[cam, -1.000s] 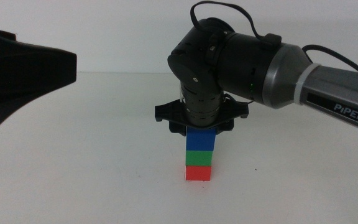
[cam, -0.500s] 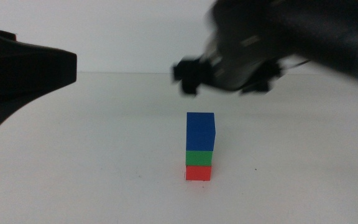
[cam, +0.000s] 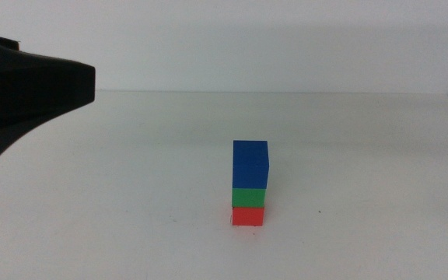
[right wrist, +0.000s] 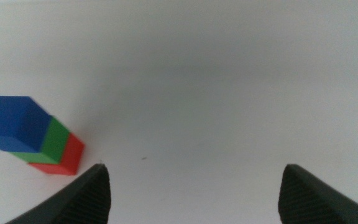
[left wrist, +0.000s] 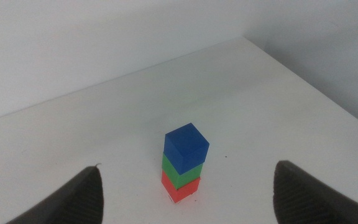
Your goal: Stack red cubes first, then green, then blue cubes in a specific spot.
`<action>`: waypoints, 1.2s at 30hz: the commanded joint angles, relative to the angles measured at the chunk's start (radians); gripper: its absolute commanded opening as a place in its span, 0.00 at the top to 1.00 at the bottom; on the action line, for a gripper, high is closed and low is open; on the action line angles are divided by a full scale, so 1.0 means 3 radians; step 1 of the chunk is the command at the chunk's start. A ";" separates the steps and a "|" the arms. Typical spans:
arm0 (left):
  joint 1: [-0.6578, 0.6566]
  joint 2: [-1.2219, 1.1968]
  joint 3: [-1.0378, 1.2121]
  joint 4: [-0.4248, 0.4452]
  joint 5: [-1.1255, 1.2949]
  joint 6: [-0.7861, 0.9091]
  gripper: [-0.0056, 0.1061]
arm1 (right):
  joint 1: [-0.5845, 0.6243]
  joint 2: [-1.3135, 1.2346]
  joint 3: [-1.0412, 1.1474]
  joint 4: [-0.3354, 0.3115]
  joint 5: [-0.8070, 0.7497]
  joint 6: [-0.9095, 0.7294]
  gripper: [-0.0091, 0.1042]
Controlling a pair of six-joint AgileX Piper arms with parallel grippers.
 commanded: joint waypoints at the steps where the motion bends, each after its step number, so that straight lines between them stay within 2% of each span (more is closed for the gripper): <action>1: -0.0004 -0.0009 -0.0017 0.0014 -0.0047 -0.0007 0.11 | -0.0451 -0.0332 0.0291 0.0394 -0.0334 -0.0613 0.18; 3: -0.0004 -0.0009 -0.0017 0.0014 -0.0047 -0.0007 0.11 | -0.0837 -0.0542 0.0492 0.0770 -0.0533 -0.1119 0.18; 5: -0.0004 -0.0009 -0.0017 0.0014 -0.0047 -0.0007 0.11 | -0.1097 -0.0682 0.0642 0.1037 -0.0672 -0.1460 0.18; 6: -0.0004 -0.0009 -0.0017 0.0014 -0.0047 -0.0007 0.11 | -0.1182 -0.0740 0.0707 0.1151 -0.0722 -0.1497 0.18; 8: -0.0004 -0.0009 -0.0017 0.0014 -0.0047 -0.0007 0.11 | -0.1246 -0.0807 0.0803 0.1247 -0.0851 -0.1533 0.18; 12: -0.0004 -0.0009 -0.0017 0.0038 -0.0047 -0.0007 0.11 | -0.1252 -0.0827 0.0850 0.1120 -0.0942 -0.1533 0.18; 19: -0.0004 -0.0009 -0.0017 0.0094 -0.0047 -0.0007 0.11 | -0.1252 -0.0827 0.0850 0.1140 -0.0948 -0.1526 0.18; 23: -0.0004 -0.0149 0.0277 0.0178 -0.0144 -0.0007 0.11 | -0.1252 -0.0827 0.0850 0.1149 -0.0948 -0.1526 0.18; 26: 0.0055 -0.0392 0.0633 0.0452 -0.0242 -0.0052 0.11 | -0.1252 -0.0827 0.0850 0.1149 -0.0948 -0.1526 0.18; 30: 0.0410 -0.0742 0.1162 0.0677 -0.0635 -0.0373 0.11 | -0.1252 -0.0827 0.0850 0.1149 -0.0948 -0.1526 0.18; 32: 0.0806 -0.1011 0.1470 0.0655 -0.0991 -0.0310 0.11 | -0.1252 -0.0827 0.0850 0.1149 -0.0948 -0.1526 0.18; 36: 0.1295 -0.1278 0.1737 0.0403 -0.1230 -0.0131 0.11 | -0.1252 -0.0827 0.0850 0.1148 -0.0957 -0.1526 0.18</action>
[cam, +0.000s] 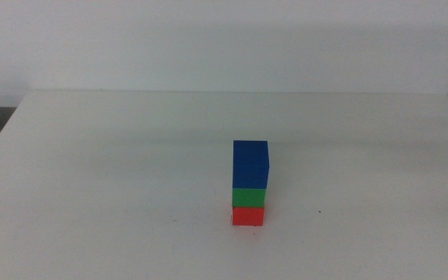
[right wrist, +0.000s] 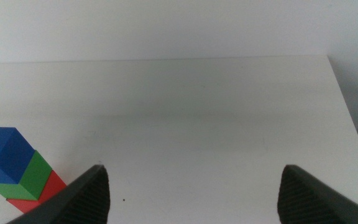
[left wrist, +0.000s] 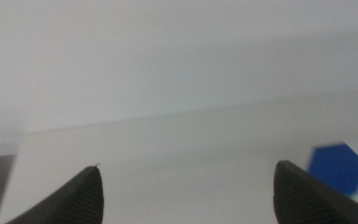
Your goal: Stack red cubes first, then green, then blue cubes in a specific spot.
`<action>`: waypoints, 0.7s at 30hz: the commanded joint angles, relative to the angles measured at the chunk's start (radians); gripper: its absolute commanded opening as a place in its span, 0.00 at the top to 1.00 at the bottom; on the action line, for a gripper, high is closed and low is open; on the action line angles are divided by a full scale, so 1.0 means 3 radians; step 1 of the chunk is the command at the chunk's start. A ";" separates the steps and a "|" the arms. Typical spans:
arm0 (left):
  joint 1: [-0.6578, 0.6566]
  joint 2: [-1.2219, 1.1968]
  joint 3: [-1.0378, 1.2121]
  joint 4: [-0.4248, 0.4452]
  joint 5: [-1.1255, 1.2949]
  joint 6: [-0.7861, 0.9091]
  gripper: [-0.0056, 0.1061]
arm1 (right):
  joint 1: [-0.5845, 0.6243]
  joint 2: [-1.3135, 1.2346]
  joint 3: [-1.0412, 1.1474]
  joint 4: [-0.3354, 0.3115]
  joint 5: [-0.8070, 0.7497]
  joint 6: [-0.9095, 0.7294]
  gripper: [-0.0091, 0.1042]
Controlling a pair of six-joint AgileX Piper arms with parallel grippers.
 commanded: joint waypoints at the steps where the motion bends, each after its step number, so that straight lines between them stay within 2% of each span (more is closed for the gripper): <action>1: 0.0272 -0.0151 0.0138 -0.0199 -0.0216 0.0089 0.11 | -0.0027 -0.0011 0.0014 -0.0011 -0.0037 -0.0043 0.18; 4: 0.0526 -0.0331 0.0273 -0.0413 -0.0211 0.0114 0.11 | -0.0027 -0.0011 0.0014 -0.0011 -0.0037 -0.0043 0.18; 9: 0.0684 -0.0466 0.0379 -0.0332 -0.0066 0.0114 0.11 | -0.0027 -0.0011 0.0014 -0.0011 -0.0037 -0.0043 0.18; 21: 0.0684 -0.0486 0.0436 -0.0405 -0.0091 0.0114 0.11 | -0.0027 -0.0011 0.0030 0.0005 -0.0044 -0.0043 0.18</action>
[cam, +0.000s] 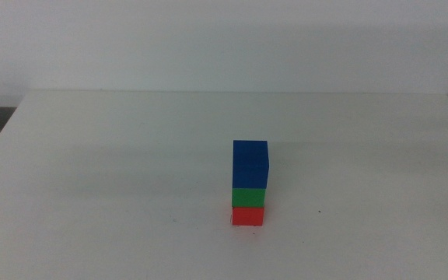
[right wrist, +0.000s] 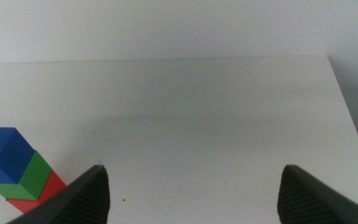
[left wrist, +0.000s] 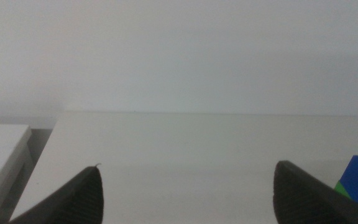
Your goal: Stack red cubes first, then green, then blue cubes in a specific spot.
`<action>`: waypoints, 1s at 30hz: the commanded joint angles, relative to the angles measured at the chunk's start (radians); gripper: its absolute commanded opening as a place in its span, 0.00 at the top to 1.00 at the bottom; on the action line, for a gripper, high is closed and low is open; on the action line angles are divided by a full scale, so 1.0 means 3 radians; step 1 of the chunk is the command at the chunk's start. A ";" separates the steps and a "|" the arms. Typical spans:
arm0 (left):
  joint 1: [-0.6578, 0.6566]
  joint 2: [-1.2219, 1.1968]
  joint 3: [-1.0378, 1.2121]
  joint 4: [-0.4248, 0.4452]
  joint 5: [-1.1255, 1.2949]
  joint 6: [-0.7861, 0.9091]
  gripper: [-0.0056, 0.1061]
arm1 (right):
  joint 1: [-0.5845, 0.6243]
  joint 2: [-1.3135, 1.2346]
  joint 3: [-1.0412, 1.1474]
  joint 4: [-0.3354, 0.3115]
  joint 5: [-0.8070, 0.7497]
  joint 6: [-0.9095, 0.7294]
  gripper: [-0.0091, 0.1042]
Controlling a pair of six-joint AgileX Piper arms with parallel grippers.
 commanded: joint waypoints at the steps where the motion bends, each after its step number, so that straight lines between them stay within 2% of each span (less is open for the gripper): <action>1: 0.0002 -0.0019 0.0101 -0.0036 -0.0104 -0.0001 0.11 | -0.0027 -0.0032 0.0055 0.0000 -0.0076 -0.0043 0.18; 3: 0.0035 -0.0115 0.0336 -0.0096 -0.0379 -0.0001 0.11 | -0.0027 -0.0135 0.0281 -0.0040 -0.0408 -0.0043 0.18; 4: 0.0062 -0.0189 0.0462 -0.0149 -0.0548 -0.0001 0.11 | -0.0027 -0.0226 0.0479 -0.0133 -0.0717 -0.0043 0.18; 6: 0.0164 -0.0379 0.0812 -0.0231 -0.0847 -0.0001 0.11 | -0.0032 -0.0466 0.0903 -0.0171 -0.1359 -0.0043 0.18; 8: 0.0277 -0.0542 0.1091 -0.0231 -0.0945 -0.0001 0.11 | -0.0032 -0.0739 0.1337 -0.0171 -0.1600 -0.0043 0.18; 11: 0.0511 -0.0717 0.1466 -0.0231 -0.0944 -0.0001 0.11 | -0.0093 -0.1252 0.1957 -0.0213 -0.1600 -0.0043 0.18; 17: 0.0585 -0.0910 0.1790 -0.0231 -0.0975 -0.0001 0.11 | -0.0348 -0.1946 0.2476 -0.0213 -0.1600 -0.0043 0.18; 21: 0.0585 -0.0910 0.1899 -0.0223 -0.1208 -0.0001 0.11 | -0.0470 -0.2027 0.2478 -0.0231 -0.1448 -0.0043 0.18; 30: 0.0585 -0.0910 0.1899 -0.0210 -0.1192 -0.0001 0.11 | -0.0470 -0.2027 0.2478 -0.0213 -0.1627 -0.0043 0.18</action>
